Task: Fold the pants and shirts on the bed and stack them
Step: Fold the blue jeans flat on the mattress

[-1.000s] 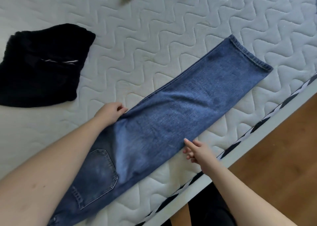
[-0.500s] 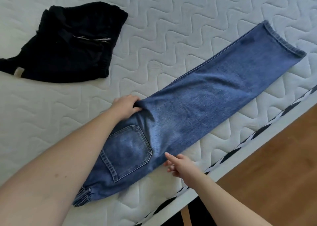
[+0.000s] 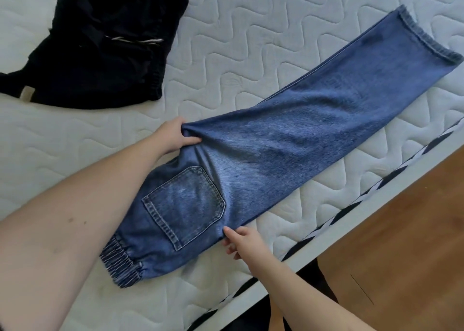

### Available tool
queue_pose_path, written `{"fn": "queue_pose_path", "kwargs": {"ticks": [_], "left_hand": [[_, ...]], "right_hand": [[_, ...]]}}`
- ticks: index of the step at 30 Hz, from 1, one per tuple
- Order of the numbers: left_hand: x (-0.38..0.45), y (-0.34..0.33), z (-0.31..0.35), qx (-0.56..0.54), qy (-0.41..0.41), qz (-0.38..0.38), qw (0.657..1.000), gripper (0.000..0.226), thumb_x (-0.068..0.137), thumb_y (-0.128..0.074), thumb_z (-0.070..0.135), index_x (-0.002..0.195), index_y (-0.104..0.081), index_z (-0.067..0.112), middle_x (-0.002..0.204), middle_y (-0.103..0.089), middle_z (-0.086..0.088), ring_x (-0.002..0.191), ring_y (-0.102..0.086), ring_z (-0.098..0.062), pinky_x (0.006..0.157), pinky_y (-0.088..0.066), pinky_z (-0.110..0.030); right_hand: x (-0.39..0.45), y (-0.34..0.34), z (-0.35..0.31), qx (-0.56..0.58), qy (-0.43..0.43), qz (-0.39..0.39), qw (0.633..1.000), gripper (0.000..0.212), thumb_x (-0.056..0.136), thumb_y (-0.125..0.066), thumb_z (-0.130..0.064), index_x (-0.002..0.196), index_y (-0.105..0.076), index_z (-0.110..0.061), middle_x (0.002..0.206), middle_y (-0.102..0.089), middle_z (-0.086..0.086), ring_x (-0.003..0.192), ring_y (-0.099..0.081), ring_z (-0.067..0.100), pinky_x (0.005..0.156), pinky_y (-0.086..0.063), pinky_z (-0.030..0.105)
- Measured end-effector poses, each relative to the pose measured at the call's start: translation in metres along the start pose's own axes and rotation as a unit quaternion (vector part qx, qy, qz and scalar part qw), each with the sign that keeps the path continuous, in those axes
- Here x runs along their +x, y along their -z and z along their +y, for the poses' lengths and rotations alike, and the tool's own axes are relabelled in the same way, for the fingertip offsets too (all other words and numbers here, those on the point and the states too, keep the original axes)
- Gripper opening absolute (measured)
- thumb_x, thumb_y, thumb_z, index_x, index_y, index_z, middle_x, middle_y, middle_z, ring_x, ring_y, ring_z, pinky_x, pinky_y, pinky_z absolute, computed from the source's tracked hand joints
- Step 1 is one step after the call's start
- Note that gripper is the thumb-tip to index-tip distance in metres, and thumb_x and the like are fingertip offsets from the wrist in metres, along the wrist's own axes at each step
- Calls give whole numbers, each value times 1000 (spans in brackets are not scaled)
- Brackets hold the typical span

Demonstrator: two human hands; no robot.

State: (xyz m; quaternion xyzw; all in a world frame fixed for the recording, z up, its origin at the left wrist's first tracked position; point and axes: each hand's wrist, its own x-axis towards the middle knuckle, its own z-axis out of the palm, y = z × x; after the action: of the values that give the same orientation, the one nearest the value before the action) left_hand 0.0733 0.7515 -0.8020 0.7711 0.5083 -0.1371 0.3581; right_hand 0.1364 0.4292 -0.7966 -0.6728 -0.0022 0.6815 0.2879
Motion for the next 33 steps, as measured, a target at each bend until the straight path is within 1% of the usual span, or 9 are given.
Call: {"fn": "queue_pose_path", "kwargs": {"ticks": [3,5,8,11,16,20,24,28,33], "left_hand": [[-9,-14,-7,-127,39,0,991,54,75,-81,41,108,-45,19,89,-61,4,81,-56,-12,67,-39,-28],[-15,-22,-14,-169,57,-9,984,49,81,-75,44,112,-47,18,93,-62,6,85,-59,-10,71,-41,-25],[-26,-27,-28,-156,55,12,986,36,88,-66,44,109,-53,18,90,-59,10,86,-58,-11,68,-38,-20],[-42,-25,-47,-96,46,11,994,33,89,-63,49,103,-57,19,94,-62,4,90,-58,-18,76,-39,-27],[-72,-29,-69,-10,-5,-38,999,31,80,-75,42,93,-59,19,93,-60,-1,89,-59,-23,77,-45,-32],[-83,-38,-86,7,63,3,998,29,87,-69,37,101,-58,14,104,-65,-9,97,-60,-30,80,-46,-35],[-93,-41,-99,-78,86,80,990,21,91,-63,36,92,-50,19,92,-61,-7,85,-55,-25,71,-38,-31],[-102,-43,-113,-120,122,164,971,15,96,-55,32,90,-49,20,93,-64,-11,83,-56,-28,69,-37,-32],[-103,-50,-114,-57,134,148,978,15,92,-61,20,95,-46,18,106,-58,-11,93,-56,-32,78,-45,-40]], "right_hand": [[0,-2,5,-16,-8,21,1000,23,98,-58,-30,87,-61,-10,73,-67,-1,48,-56,5,47,-41,19],[0,-2,8,-29,-11,35,999,25,98,-58,-31,87,-61,-9,69,-66,-4,48,-57,5,47,-41,19],[2,-5,10,-31,-12,52,998,28,97,-58,-34,86,-61,-9,70,-67,-3,50,-59,6,49,-43,21],[1,-12,10,-8,-20,27,999,32,95,-61,-40,87,-62,-9,73,-70,-4,54,-63,8,50,-44,21],[2,-28,10,-26,-26,9,999,32,91,-66,-41,95,-63,-9,69,-74,-9,56,-68,8,48,-48,20],[6,-34,13,-7,-35,29,999,31,90,-67,-42,97,-62,-11,73,-75,-7,56,-68,8,50,-49,20],[9,-32,16,-1,-36,33,999,34,88,-69,-44,98,-63,-12,79,-76,-4,58,-68,8,51,-50,20],[12,-33,17,-6,-25,30,999,29,91,-66,-41,95,-62,-12,80,-76,-1,55,-66,8,49,-48,19],[14,-35,14,-40,-28,35,998,26,94,-64,-38,90,-59,-13,72,-75,-6,52,-64,6,49,-47,20]]}}
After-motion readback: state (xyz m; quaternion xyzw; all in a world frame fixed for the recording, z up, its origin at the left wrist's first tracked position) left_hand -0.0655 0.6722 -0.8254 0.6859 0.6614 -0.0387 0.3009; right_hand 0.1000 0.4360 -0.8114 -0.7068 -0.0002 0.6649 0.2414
